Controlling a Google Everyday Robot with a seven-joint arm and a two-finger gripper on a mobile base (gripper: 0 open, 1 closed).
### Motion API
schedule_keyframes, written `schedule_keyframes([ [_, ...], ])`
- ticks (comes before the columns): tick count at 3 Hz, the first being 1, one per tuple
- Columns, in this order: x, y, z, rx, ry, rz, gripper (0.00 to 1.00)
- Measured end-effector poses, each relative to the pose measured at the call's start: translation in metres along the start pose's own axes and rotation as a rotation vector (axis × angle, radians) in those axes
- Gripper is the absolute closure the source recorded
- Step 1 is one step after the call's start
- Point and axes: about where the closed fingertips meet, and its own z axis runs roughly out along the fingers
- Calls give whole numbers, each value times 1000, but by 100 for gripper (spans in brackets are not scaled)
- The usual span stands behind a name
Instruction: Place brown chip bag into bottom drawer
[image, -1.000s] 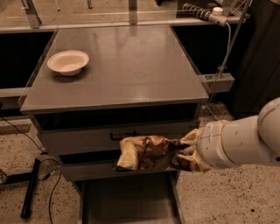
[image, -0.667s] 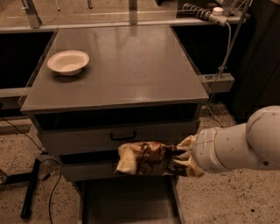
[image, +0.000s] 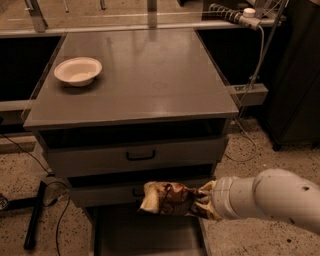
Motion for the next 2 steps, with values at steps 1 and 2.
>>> schedule_keyframes([
  [1, 29, 0, 47, 36, -13, 3, 100],
  [2, 50, -1, 93, 34, -22, 21, 100],
])
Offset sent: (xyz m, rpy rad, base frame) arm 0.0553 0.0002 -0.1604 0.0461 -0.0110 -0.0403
